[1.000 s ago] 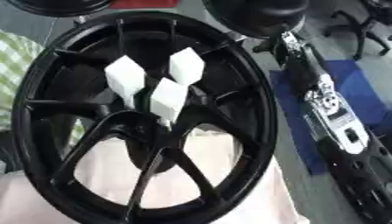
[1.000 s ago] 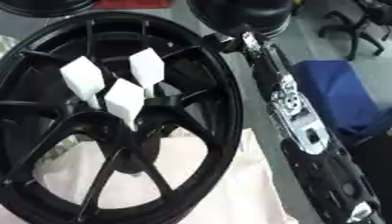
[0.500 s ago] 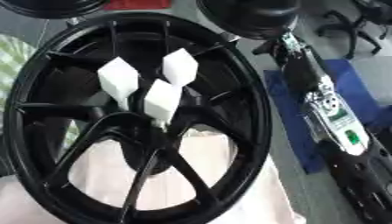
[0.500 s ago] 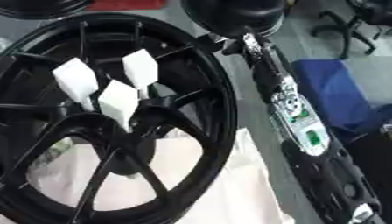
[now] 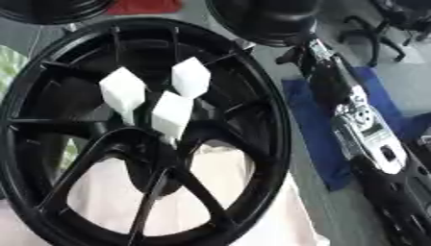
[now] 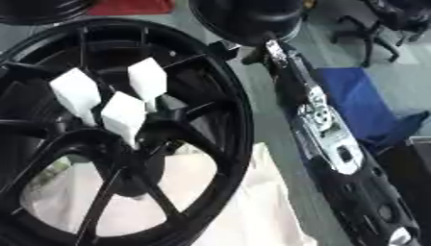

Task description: Pull the pin out of the wheel hub.

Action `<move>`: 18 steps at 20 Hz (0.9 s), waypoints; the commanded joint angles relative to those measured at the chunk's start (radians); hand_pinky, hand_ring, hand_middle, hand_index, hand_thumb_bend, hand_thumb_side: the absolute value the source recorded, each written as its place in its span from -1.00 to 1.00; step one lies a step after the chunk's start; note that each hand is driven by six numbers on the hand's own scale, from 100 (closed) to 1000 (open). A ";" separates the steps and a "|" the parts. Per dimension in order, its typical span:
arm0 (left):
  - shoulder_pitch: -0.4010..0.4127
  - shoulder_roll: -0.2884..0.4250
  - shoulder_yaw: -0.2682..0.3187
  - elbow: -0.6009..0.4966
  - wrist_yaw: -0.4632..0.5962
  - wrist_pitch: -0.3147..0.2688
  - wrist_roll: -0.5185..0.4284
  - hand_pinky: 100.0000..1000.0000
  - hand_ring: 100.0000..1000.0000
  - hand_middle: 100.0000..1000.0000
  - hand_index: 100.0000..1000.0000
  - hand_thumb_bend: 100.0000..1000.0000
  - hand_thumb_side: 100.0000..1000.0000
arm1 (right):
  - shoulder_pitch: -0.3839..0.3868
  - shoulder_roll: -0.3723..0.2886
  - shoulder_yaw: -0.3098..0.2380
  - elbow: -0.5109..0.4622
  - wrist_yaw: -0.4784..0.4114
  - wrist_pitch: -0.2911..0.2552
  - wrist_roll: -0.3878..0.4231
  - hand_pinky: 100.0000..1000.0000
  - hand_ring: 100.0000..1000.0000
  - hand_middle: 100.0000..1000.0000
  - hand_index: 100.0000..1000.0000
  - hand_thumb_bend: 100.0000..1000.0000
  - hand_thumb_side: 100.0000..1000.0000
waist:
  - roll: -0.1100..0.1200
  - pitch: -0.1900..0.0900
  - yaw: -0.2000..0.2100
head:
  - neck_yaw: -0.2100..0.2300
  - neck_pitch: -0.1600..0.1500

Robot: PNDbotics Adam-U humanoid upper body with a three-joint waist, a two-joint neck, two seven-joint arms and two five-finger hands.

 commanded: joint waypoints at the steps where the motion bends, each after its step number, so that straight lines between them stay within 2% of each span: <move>1: -0.073 -0.054 -0.024 0.042 0.022 0.026 -0.052 0.60 0.43 0.39 0.60 -0.21 0.15 | -0.009 -0.016 -0.002 -0.009 -0.005 -0.002 0.006 1.00 0.28 -0.07 0.36 -1.00 0.47 | 0.005 -0.027 -0.002 | 0.003 -0.014; 7: -0.236 -0.205 -0.084 0.162 0.032 0.048 -0.154 0.60 0.45 0.41 0.60 -0.17 0.16 | -0.029 -0.015 0.004 -0.009 -0.009 0.001 0.015 1.00 0.28 -0.07 0.36 -1.00 0.48 | 0.011 -0.012 -0.015 | 0.022 -0.035; 18: -0.338 -0.330 -0.042 0.258 0.045 0.061 -0.354 0.60 0.45 0.42 0.62 -0.14 0.12 | -0.065 -0.007 0.024 -0.009 -0.016 0.013 0.039 1.00 0.28 -0.08 0.36 -1.00 0.49 | 0.027 0.012 -0.075 | 0.055 -0.065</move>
